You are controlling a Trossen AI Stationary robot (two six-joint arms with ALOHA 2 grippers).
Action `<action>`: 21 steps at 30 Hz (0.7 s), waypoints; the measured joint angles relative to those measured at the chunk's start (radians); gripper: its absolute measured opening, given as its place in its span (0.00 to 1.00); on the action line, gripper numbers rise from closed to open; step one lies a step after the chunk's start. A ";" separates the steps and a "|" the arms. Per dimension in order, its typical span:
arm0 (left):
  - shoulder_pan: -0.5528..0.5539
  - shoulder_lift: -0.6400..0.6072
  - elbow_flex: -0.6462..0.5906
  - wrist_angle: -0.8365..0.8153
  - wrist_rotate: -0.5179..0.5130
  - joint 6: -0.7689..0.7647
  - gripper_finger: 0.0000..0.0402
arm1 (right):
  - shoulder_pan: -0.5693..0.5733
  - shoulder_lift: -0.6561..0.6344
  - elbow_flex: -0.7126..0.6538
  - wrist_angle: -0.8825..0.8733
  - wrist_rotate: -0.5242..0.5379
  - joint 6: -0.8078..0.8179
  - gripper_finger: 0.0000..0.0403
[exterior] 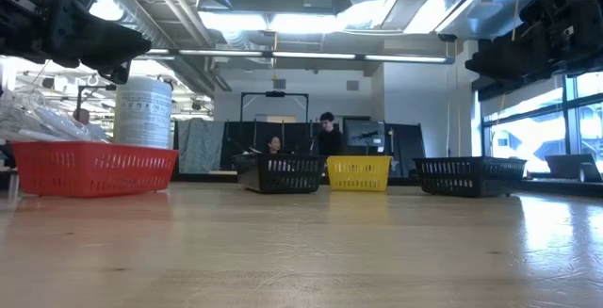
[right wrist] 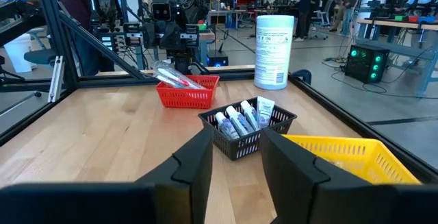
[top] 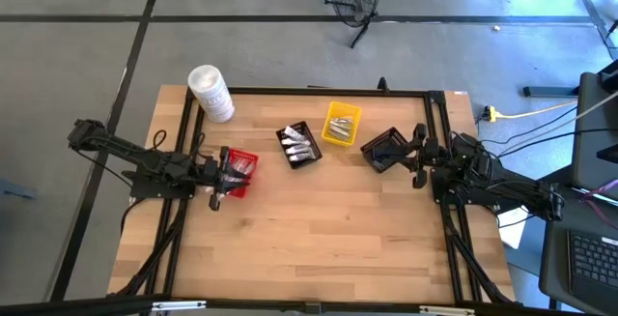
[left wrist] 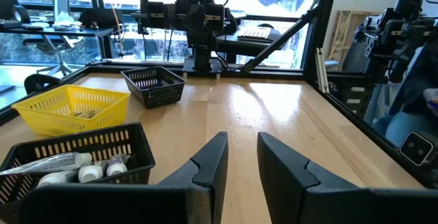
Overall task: Pick & Place Travel size toiletries
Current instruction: Return to Home Position
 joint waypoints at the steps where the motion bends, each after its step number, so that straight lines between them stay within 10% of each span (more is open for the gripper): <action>1: 0.000 0.000 0.000 0.000 0.000 0.000 0.19 | 0.000 0.000 0.000 0.000 0.000 0.000 0.32; 21: 0.000 0.000 0.000 0.000 0.000 0.000 0.19 | 0.000 0.000 0.000 0.000 0.000 0.000 0.39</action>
